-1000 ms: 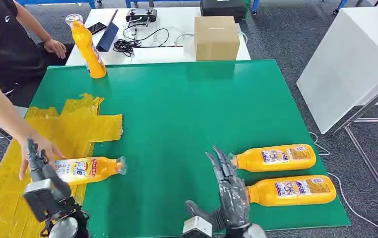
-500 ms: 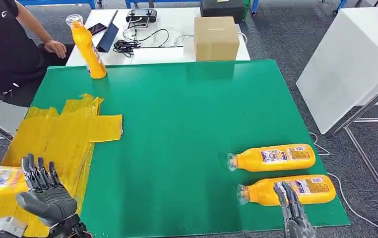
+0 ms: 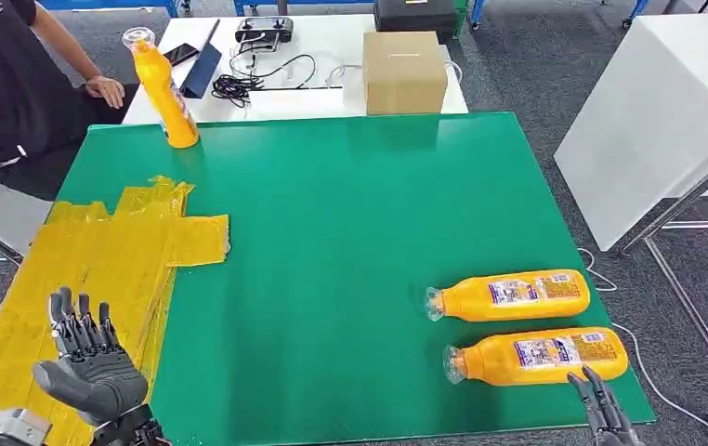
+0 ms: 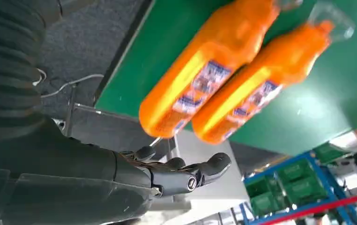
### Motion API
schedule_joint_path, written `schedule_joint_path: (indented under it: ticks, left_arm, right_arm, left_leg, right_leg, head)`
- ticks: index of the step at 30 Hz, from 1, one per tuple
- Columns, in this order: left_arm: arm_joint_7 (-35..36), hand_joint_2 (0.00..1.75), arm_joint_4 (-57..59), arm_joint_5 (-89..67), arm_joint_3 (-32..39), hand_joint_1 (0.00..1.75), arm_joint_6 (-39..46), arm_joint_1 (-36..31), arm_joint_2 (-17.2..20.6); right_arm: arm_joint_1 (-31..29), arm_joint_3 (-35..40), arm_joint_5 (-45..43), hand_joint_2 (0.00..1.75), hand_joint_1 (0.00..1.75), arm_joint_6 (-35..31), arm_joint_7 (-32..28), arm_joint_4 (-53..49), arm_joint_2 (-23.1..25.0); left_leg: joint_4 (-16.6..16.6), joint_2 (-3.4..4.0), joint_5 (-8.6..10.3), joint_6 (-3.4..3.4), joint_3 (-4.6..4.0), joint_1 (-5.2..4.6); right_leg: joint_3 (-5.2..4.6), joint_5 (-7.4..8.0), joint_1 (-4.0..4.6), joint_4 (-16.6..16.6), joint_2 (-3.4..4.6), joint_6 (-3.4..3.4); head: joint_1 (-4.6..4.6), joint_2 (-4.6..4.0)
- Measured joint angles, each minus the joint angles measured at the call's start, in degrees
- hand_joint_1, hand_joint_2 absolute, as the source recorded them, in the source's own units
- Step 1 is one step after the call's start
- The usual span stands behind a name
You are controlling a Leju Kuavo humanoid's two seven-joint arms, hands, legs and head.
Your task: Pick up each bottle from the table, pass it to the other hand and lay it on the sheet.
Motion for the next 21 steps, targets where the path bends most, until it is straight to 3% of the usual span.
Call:
schedule_joint_path:
  ticks: [11, 13, 16, 17, 21]
  left_arm:
    - [0.4, 0.00, 0.0, -0.2, -0.1, 0.00, 0.0, -0.1, 0.0]
    - [0.5, 0.00, 0.0, -0.2, -0.2, 0.00, -0.6, -0.1, 0.0]
    - [0.8, 0.00, 0.2, -1.0, -0.5, 0.00, -1.3, -0.2, 0.0]
    - [0.8, 0.00, 0.3, -1.3, -0.6, 0.00, -1.4, -0.2, 0.0]
    - [0.6, 0.00, 0.7, -1.9, -0.8, 0.00, -1.9, -0.2, 0.0]
  right_arm:
    - [0.9, -3.8, -1.2, 1.75, 0.00, 0.0, -1.5, 0.0, -0.2]
    - [1.0, -4.9, -3.8, 1.75, 0.00, 0.0, -6.4, 0.2, 0.8]
    - [-0.9, -7.8, -9.5, 1.75, 0.00, 1.4, -19.8, 1.7, 5.3]
    - [-1.6, -9.3, -10.8, 0.00, 0.00, 3.1, -23.9, 2.3, 7.4]
    - [-5.4, -16.0, -15.8, 0.00, 0.00, 11.6, -38.9, 4.4, 16.5]
  left_leg:
    - [0.0, 0.08, 0.00, 0.00, 0.08, 0.00]
    - [0.0, 0.08, 0.00, 0.00, 0.08, 0.01]
    - [0.0, 0.10, 0.00, 0.00, 0.08, 0.05]
    - [0.0, 0.09, 0.00, 0.00, 0.10, 0.06]
    - [0.0, 0.11, 0.01, -0.01, 0.10, 0.08]
  right_leg:
    - [0.10, 0.00, 0.02, 0.0, 0.00, 0.00]
    - [0.10, 0.00, 0.04, 0.0, 0.00, -0.01]
    - [0.09, 0.00, 0.09, 0.0, 0.00, -0.01]
    - [0.10, 0.00, 0.09, 0.0, 0.00, -0.01]
    - [0.15, 0.00, 0.15, 0.0, 0.02, -0.01]
  head:
    - [0.00, 0.00]
    - [0.00, 0.00]
    - [0.00, 0.00]
    - [-0.02, 0.00]
    - [0.00, 0.00]
